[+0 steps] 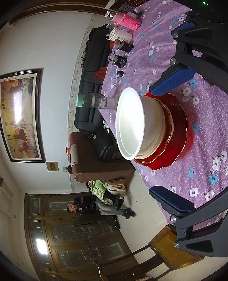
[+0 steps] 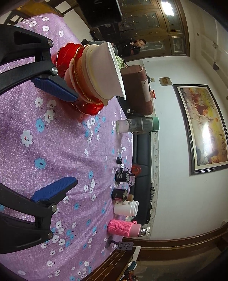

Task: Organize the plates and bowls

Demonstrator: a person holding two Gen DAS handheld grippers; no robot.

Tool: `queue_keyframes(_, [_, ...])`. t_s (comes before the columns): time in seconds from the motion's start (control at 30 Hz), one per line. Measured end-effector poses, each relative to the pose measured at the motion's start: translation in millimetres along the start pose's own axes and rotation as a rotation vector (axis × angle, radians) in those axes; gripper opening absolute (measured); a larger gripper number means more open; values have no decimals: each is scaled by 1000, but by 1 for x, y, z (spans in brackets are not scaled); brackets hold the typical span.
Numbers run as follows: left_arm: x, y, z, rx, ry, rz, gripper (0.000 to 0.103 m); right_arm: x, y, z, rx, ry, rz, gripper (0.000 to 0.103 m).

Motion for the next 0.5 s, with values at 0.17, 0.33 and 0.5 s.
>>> queue_keyframes(0.17, [-7,0,-1,-19,-11,-17,103,-11,-4,3,-32,-15,21,91])
queue_keyframes(0.33, [-15,1,-3,-41,-23,-27,103,-25,-9,5,-62,-44,36,91])
queue_keyframes(0.5, [-23,0,-6,-59,-38,-40,103,-34,-12,3,-81,-59,31,91])
Point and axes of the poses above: each gripper's, at about its wrist camera, not at the fingertips, and y roughly the way its jaws point, x to its right, z to its top, the point moved 1 cm from there along y, roughly the way its jaws point, and after that the axes turned 5 degrees about -y, right-handed, at the moved point
